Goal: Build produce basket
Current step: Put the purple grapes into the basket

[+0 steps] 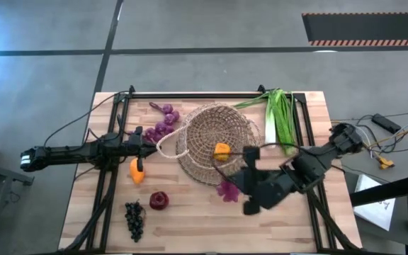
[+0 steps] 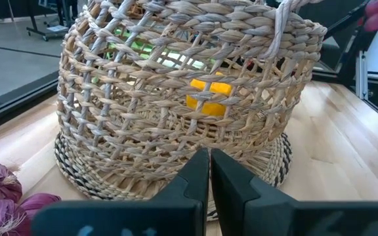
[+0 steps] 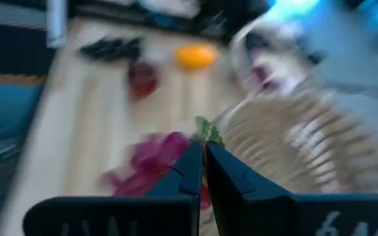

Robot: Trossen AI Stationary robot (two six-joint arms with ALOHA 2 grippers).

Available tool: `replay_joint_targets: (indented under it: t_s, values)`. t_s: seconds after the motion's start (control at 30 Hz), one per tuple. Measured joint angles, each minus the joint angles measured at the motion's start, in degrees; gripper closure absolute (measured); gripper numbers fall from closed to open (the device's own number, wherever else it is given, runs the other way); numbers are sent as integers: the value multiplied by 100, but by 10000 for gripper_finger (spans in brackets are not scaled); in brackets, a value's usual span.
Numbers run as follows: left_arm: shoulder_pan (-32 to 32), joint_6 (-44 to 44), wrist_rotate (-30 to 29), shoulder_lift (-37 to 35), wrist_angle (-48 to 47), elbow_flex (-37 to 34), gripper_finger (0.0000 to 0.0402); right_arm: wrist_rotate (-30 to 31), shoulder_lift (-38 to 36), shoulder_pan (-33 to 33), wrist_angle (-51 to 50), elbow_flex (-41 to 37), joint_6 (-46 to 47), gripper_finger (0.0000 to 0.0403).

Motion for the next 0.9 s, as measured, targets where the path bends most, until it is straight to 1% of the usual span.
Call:
replay_joint_targets:
  t_s: [0.07,0.2,0.4,0.53,0.57,0.73,0.9]
  values:
    - [0,0,0,0,0,0,402,188,211,-254,0,345,-475,394]
    - [-1,0,0,0,-2,0,402,67,557,-956,-21,783,-1049,394]
    - [-1,0,-1,0,-1,0,402,-479,998,-2155,-196,844,-1225,394]
    - [-1,0,-2,-2,0,0,402,-525,1391,-2751,-303,827,-1225,394]
    - [0,0,-2,-2,0,0,402,-616,1488,-2849,-296,825,-1234,394]
    - [0,1,-2,0,0,0,402,-1498,1944,-3148,-218,825,-1334,394]
    - [1,0,-2,-2,0,0,402,-1550,2335,-3210,-134,823,-1474,394]
